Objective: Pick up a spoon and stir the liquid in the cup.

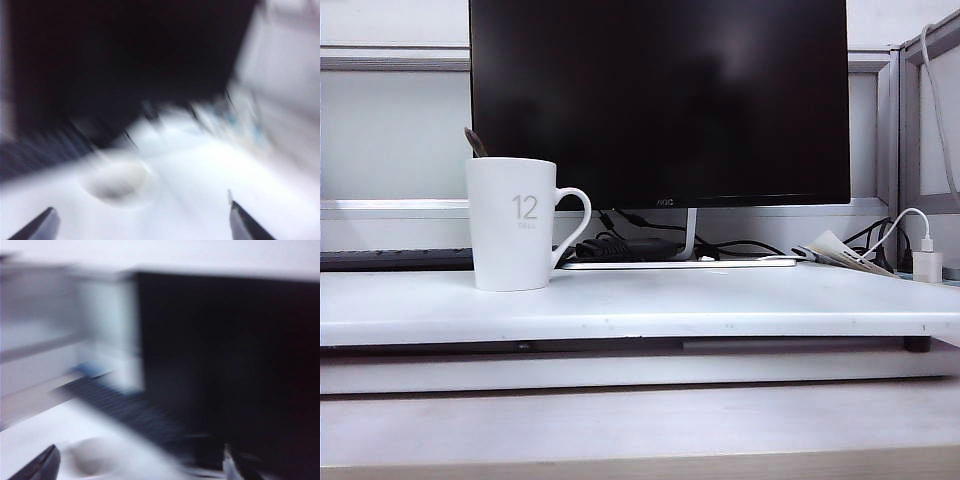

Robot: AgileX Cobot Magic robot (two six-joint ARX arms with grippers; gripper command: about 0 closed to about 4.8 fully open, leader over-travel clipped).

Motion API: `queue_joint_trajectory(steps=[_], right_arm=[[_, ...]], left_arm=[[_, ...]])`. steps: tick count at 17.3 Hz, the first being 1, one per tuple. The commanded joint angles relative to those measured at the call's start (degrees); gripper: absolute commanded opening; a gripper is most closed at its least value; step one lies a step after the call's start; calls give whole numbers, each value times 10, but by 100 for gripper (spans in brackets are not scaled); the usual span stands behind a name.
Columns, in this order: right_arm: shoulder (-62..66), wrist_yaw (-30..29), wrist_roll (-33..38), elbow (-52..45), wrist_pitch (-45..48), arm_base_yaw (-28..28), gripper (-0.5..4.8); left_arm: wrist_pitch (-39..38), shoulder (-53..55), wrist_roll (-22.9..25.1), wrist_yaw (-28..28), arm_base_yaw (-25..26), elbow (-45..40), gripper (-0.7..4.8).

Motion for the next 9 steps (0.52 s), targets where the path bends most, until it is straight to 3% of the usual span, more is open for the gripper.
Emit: queue_joint_trajectory(steps=[1,3,4,5,6,7,9], right_arm=[[116,-44,-1,32,32,58,418],[188,-99,-3,59,33,82,418],[213,-129,-3,71,33,82,417],[263,-169,-3,103,31,89,417],[287,-175,-3,121,31,97,417],[303,-183,-3,136,31,98,417],[346,-209,-4,178,29,101,417]], left_arm=[[9,87,57,-122,-124,2,479],[-8,106,80,-228,-152,2,479],[-10,107,90,-244,-152,2,479],[-4,107,105,-314,-135,2,479],[0,107,130,-313,-110,3,479],[-1,109,140,-261,-83,3,479],[-4,123,120,-220,-36,3,479]])
